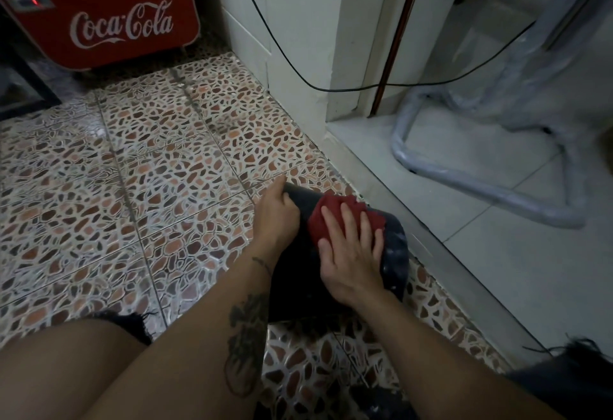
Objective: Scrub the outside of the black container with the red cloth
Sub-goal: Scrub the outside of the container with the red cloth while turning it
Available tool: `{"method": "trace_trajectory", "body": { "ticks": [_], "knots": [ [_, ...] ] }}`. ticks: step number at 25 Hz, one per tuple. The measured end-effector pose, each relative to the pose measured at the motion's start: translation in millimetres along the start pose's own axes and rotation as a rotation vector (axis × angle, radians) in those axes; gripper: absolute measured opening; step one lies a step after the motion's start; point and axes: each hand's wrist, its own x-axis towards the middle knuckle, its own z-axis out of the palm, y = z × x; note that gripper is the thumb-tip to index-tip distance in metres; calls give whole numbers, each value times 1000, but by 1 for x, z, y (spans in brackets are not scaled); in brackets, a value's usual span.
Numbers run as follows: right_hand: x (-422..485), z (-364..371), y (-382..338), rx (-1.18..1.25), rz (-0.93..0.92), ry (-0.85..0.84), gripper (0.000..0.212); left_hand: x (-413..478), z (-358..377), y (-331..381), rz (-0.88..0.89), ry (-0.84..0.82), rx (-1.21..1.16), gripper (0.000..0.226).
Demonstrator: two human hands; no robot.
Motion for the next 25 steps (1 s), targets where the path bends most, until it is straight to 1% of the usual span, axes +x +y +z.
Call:
{"method": "trace_trajectory", "body": {
  "ticks": [4, 6, 8, 10, 11, 13, 15, 17, 19, 21, 23, 25],
  "knots": [
    [64, -26, -2, 54, 235, -204, 58, -3, 4, -4, 2, 29, 7, 51],
    [69, -29, -8, 75, 270, -202, 57, -2, 6, -4, 9, 45, 28, 50],
    [42, -19, -14, 69, 172, -105, 57, 3, 7, -3, -7, 37, 52, 50],
    [-11, -3, -14, 86, -42, 12, 63, 8, 7, -1, -30, 26, 56, 50],
    [-33, 3, -11, 87, -113, 27, 66, 9, 7, 1, -35, 27, 54, 49],
    [-43, 6, -1, 89, -138, 27, 68, 9, 7, 3, -45, 28, 48, 50],
    [-19, 2, 12, 95, -53, 45, 66, 10, 5, 3, -51, 14, 21, 52],
    [12, -9, 32, 69, 118, 40, 63, 7, 6, 1, -33, 12, -6, 53],
    [38, -22, 54, 40, 269, -44, 59, 3, 7, 0, -27, 24, -21, 52],
    [49, -30, 65, 48, 369, -115, 55, 1, 9, -2, -33, 37, -21, 51],
    [53, -31, 53, 48, 395, -111, 55, 4, 12, -3, -41, 42, -18, 51],
    [47, -28, 26, 62, 290, -98, 55, 9, 14, -3, -56, 39, -8, 51]
  ]
}}
